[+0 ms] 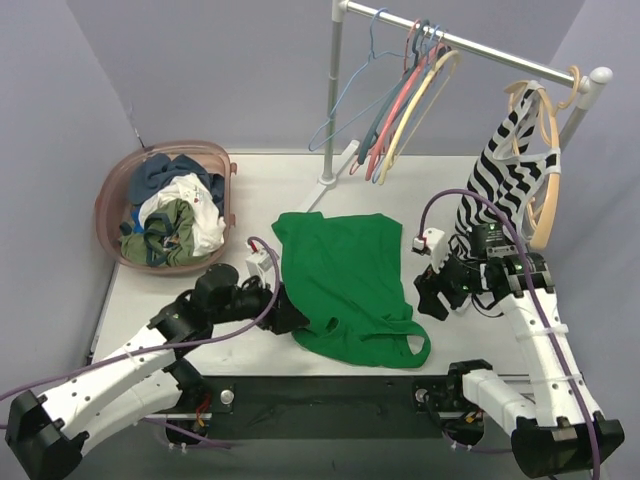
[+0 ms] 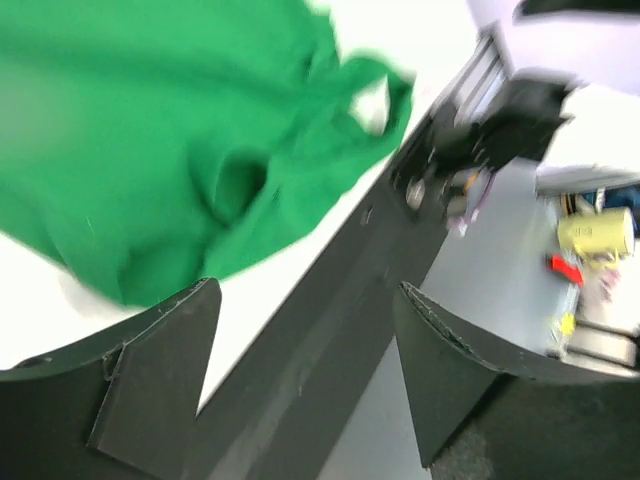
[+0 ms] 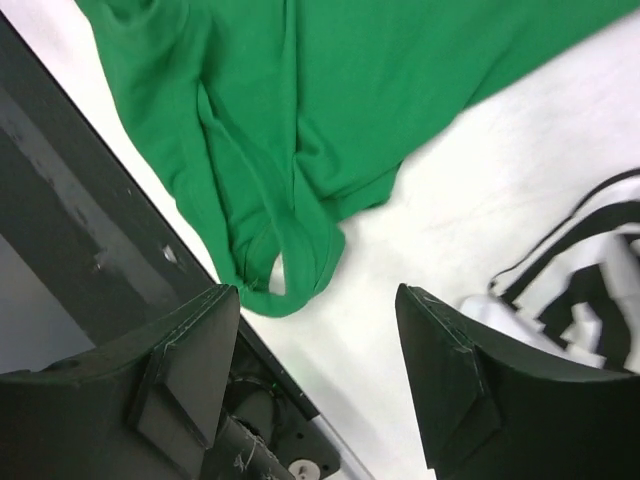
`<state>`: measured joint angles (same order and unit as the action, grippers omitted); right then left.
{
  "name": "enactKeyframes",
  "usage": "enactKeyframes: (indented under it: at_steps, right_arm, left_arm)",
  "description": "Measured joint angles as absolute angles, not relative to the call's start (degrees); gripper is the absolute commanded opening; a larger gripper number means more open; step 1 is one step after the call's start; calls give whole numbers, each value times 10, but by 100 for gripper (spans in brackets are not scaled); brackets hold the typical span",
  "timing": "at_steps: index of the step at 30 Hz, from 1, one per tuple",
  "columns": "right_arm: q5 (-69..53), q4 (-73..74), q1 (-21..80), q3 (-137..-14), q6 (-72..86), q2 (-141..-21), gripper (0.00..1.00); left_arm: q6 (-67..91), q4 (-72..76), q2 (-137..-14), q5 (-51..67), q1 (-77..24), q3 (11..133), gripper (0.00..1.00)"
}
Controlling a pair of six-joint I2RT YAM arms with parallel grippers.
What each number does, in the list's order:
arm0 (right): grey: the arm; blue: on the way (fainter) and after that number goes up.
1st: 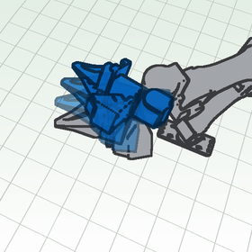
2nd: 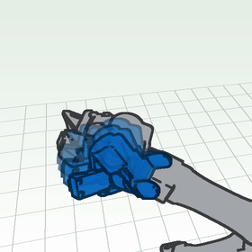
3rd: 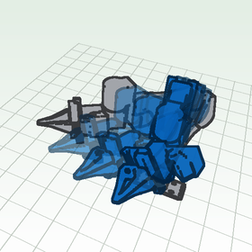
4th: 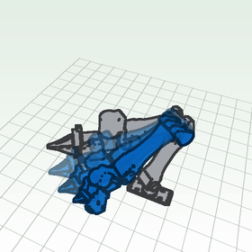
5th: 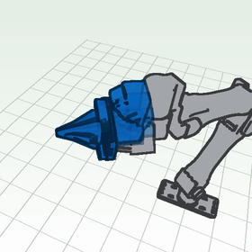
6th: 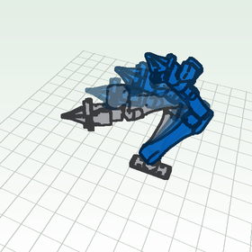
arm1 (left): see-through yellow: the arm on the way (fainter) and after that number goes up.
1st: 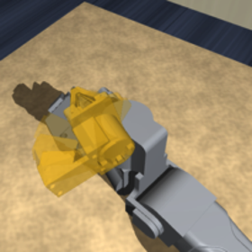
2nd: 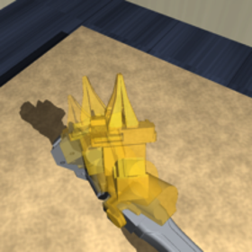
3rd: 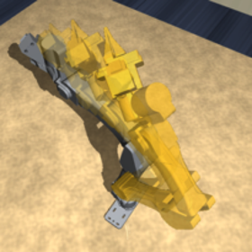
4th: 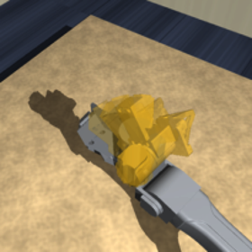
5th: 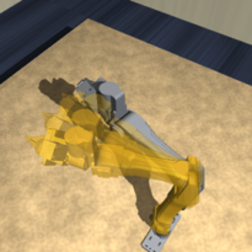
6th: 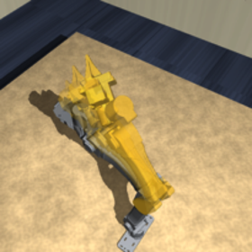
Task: Place the tank top on the hanger
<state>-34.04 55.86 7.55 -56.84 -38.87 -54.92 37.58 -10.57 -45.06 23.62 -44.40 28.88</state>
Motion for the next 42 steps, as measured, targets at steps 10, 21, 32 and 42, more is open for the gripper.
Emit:
enactKeyframes:
  at_steps: [10, 21, 32, 42]
  right_arm:
    - [-467, 579, 18, -656, -361, -522, 65]
    - [-562, 577, -41, -615, -341, -516, 65]
    - [-608, 568, -70, -597, -325, -501, 65]
    - [-635, 566, -91, -590, -317, -490, 65]
  left_arm:
    - [280, -161, -538, 231, -399, 575, 80]
    - [262, -128, -803, 198, -435, 925, 74]
    - [226, -226, -1013, 65, -503, 1233, 70]
    - [175, -320, -1096, -34, -523, 1357, 70]
